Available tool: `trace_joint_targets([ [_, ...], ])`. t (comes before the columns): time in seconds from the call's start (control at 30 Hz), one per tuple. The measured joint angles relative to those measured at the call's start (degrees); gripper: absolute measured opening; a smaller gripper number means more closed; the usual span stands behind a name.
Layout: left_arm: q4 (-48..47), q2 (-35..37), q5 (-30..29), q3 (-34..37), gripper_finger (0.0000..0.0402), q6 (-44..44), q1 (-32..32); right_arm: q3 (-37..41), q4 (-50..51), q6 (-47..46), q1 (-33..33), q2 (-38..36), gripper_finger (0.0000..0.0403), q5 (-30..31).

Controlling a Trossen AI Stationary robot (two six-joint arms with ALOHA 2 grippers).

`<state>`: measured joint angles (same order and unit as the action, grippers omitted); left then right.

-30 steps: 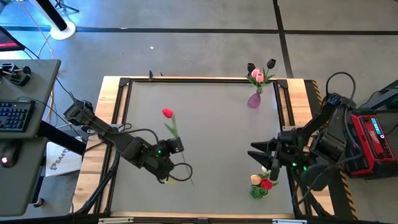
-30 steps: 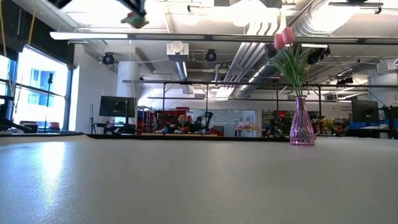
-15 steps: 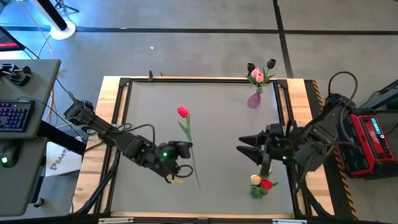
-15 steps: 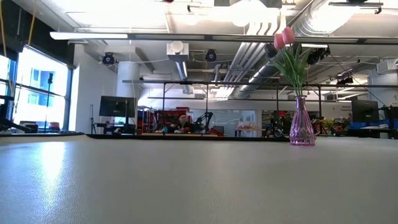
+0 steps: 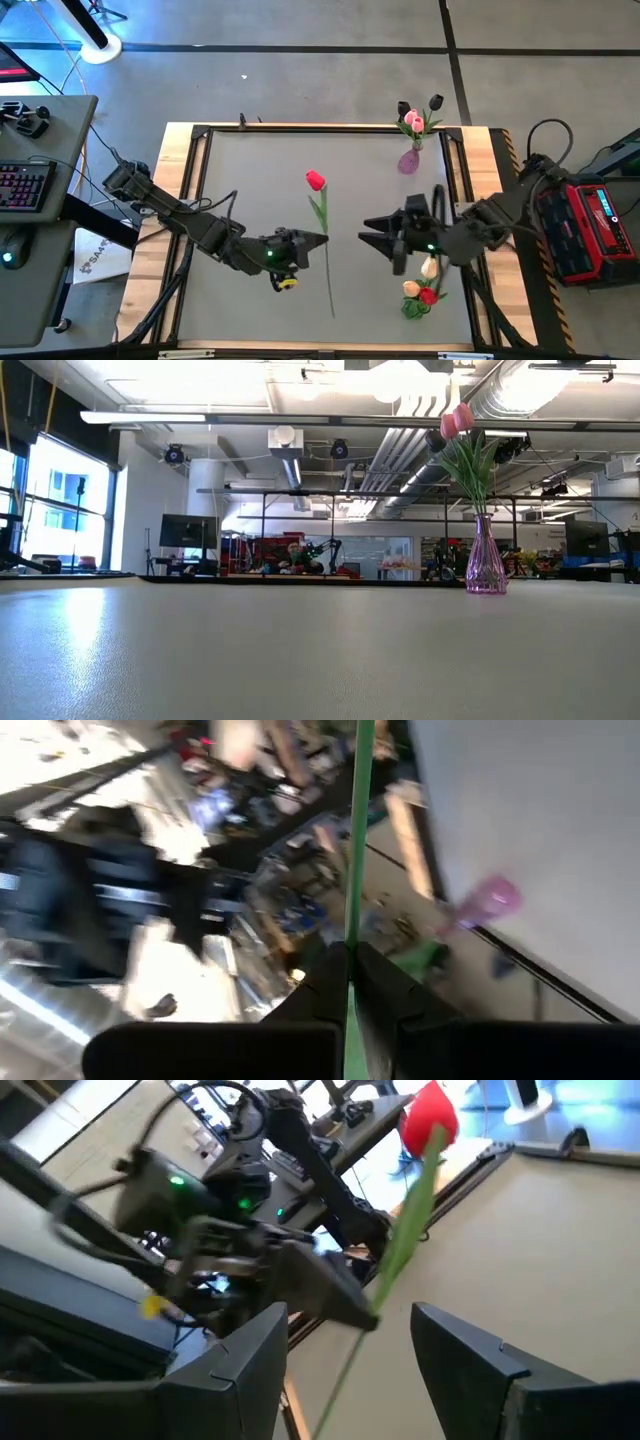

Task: Sort flowers into vase by color
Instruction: Put the red tulip into the green vase

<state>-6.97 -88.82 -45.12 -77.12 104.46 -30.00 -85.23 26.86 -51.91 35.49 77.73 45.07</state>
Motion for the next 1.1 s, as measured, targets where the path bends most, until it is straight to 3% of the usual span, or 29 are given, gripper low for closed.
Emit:
trace_joint_targets([
  [0.2, 9.6, -0.5, 3.7, -0.1, 0.0000, 1.7, 0.8, 0.0, -2.7, -3.6, -6.6, 2.1, 0.0199, -5.1],
  [0.33, 10.0, -0.7, 4.9, -0.1, 0.0000, 2.2, 1.2, 0.0, -3.7, -3.4, -10.1, 3.0, 0.0199, -9.3],
  [0.5, 9.9, -0.8, 5.0, -0.1, 0.0000, 2.1, 1.2, 0.0, -6.8, -1.0, -13.4, 4.4, 0.0199, -19.7],
  [0.7, 9.9, -0.8, 5.0, -0.1, 0.0000, 1.7, 1.2, 0.0, -7.0, -0.7, -15.1, 6.1, 0.0189, -22.4],
  [0.83, 9.7, -0.8, 2.9, -0.1, 0.0000, 0.8, 1.3, 0.0, -6.7, -0.6, -15.6, 6.7, 0.0141, -22.6],
  [1.0, 9.1, -0.8, 2.6, 0.0, 0.0000, -1.8, 1.5, 0.0, -6.5, 1.7, -16.1, 6.7, 0.0019, -24.6],
  [1.1, 9.1, -0.8, 2.9, 0.0, 0.0000, -4.9, 1.5, 0.0, -6.8, 2.4, -16.2, 6.7, 0.0019, -25.7],
])
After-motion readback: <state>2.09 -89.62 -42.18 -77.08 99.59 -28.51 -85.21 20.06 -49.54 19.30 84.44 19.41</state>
